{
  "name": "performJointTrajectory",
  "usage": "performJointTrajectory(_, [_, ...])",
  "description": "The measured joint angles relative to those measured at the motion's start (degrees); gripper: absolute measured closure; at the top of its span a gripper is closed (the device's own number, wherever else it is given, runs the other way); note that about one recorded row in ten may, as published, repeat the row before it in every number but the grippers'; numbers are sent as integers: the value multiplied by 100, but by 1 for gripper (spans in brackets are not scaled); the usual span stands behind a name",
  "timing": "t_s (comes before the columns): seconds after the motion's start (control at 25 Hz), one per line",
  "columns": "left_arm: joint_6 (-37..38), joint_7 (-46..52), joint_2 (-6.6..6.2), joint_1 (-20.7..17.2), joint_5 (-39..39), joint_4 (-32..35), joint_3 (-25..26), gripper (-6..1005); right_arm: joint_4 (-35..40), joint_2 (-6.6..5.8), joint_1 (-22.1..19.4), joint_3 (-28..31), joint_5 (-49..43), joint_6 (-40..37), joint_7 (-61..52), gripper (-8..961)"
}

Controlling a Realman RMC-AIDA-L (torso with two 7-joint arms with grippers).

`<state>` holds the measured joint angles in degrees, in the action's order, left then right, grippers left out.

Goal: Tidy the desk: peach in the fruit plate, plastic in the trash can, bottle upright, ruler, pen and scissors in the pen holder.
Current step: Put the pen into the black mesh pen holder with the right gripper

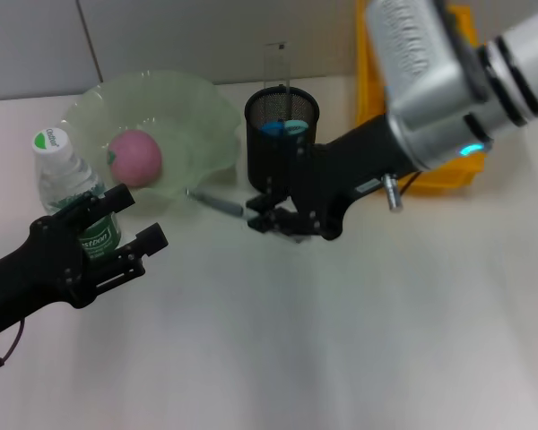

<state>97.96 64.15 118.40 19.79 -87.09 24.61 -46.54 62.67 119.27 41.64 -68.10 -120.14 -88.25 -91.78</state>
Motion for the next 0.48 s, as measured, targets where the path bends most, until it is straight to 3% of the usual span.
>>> performJointTrajectory(0.08, [46,-9,5,-2,0,0,-1,155,-109,-1,-338,96,721,185,318,831])
performJointTrajectory(0.48, [105,-16,8,-18,-20,-59,-40,155,-1108,0,-1026,119,2957,668,982,831])
